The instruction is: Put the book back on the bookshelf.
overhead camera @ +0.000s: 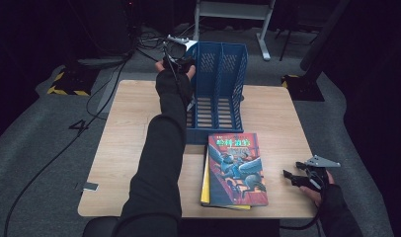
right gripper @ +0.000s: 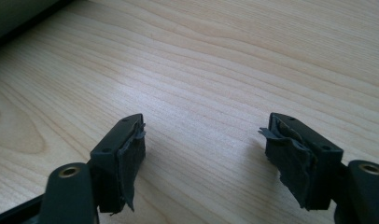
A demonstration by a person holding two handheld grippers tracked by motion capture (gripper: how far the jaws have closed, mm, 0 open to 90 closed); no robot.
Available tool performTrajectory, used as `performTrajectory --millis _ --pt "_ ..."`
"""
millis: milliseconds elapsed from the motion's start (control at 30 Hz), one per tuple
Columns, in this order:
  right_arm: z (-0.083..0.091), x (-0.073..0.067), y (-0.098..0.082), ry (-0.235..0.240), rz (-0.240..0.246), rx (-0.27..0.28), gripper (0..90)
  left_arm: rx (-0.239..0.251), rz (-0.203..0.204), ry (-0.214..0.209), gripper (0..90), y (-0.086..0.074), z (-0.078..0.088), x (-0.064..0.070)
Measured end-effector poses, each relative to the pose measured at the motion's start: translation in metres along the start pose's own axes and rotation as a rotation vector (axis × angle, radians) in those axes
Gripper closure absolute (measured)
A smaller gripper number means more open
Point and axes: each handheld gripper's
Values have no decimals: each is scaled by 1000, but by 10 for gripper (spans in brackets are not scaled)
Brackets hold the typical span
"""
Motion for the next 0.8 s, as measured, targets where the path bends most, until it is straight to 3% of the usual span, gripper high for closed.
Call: performTrajectory --millis 233,600,800 --pt "0 0 0 0 0 -1 289 20 -7 6 604 -9 -3 6" --pt "0 -1 0 -3 3 -1 290 -25 -7 -33 602 -35 -14 -4" --pt "0 -1 0 -2 1 -3 289 -13 -1 -49 601 -42 -11 -7"
Point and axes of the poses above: each handheld gripper's, and its own axes: z roughly backward along the jaws, y roughly out of its top, x roughly to its right, and after that the axes turned 4 degrees about -x, right-handed
